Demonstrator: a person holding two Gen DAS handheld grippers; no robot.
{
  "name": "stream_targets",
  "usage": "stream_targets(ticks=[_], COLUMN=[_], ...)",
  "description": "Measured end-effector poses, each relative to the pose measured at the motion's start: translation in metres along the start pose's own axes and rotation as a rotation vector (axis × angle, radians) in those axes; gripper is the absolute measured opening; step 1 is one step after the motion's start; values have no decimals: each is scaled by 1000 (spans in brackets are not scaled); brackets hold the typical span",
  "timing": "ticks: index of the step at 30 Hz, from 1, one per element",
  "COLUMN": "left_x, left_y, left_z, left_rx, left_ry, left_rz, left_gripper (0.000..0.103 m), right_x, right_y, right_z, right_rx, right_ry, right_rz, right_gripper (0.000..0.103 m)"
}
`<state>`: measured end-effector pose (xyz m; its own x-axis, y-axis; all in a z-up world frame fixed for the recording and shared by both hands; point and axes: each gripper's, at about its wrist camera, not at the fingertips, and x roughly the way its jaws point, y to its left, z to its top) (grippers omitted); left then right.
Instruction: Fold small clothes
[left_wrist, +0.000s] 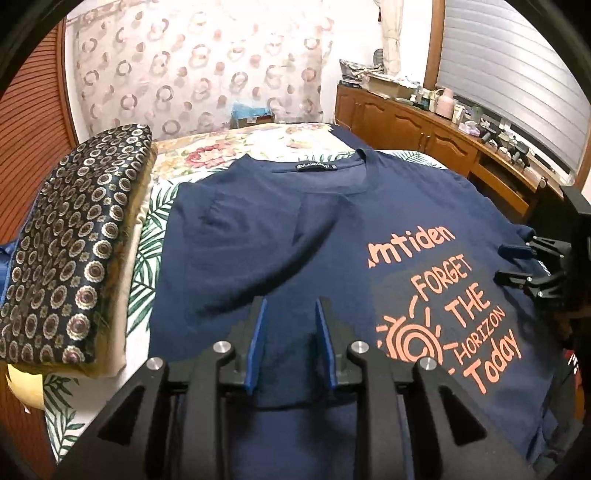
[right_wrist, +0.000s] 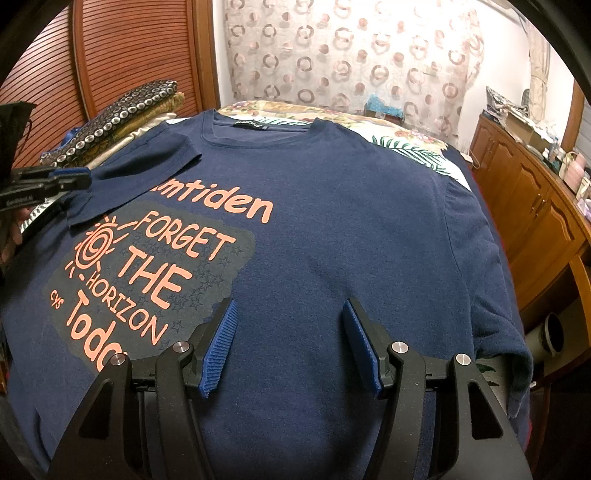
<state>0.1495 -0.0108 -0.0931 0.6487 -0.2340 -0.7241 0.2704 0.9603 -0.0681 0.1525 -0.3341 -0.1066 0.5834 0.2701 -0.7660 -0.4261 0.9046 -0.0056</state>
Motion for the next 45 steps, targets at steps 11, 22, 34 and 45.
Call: stream_targets(ticks=[11,22,34,45], left_x=[34,36,39,39], left_y=[2,-2,-8,-7], left_z=[0,1,2,1], left_rx=[36,68,82,92], left_ry=[72,68,73,73], left_rz=[32,-19,-54,-51], left_gripper=[26,39,52,56], right_x=[-22,-51,-42,-49], right_y=[-35,-145,-160,-152], right_z=[-1,-21,-43,-29], right_rx=[110,295,329,222], right_ry=[-49,-44,5,-30], right_rz=[-30,-145,-46,-147], right_gripper=[61,54,29,3])
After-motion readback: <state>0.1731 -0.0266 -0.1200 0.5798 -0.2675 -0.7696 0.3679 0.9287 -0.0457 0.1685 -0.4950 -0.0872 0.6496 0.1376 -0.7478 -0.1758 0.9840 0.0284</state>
